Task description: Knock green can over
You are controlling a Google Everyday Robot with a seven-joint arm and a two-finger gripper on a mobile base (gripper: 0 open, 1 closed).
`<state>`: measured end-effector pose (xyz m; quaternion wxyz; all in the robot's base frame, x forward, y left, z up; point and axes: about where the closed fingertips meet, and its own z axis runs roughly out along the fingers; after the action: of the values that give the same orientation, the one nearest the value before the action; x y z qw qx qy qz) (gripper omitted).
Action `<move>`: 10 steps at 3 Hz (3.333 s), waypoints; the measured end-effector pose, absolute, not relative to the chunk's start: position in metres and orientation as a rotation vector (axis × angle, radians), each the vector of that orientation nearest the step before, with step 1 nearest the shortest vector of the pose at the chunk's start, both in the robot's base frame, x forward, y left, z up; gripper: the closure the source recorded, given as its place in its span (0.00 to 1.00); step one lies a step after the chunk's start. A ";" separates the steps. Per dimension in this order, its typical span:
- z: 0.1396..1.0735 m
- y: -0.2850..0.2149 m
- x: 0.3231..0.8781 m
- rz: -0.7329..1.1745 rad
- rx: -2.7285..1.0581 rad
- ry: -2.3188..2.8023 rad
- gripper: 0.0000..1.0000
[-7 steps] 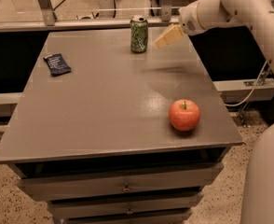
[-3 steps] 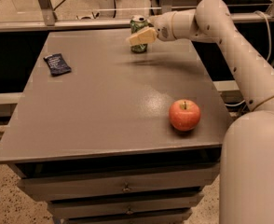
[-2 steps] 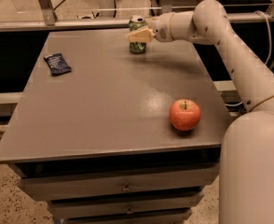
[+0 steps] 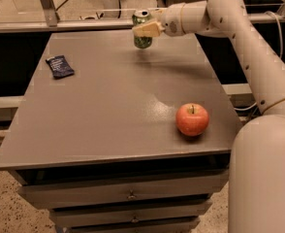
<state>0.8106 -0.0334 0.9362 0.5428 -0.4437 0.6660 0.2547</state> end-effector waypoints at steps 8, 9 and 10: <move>0.883 -0.017 0.535 0.464 -2.414 1.411 0.15; 0.882 -0.003 0.534 0.510 -2.363 1.447 0.00; 0.883 0.006 0.535 0.544 -2.315 1.475 0.00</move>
Offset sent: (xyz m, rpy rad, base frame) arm -0.1653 -0.0815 0.0078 -0.6727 0.1322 0.5714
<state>0.5351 0.0056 0.8828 0.1706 -0.8151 0.5193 0.1917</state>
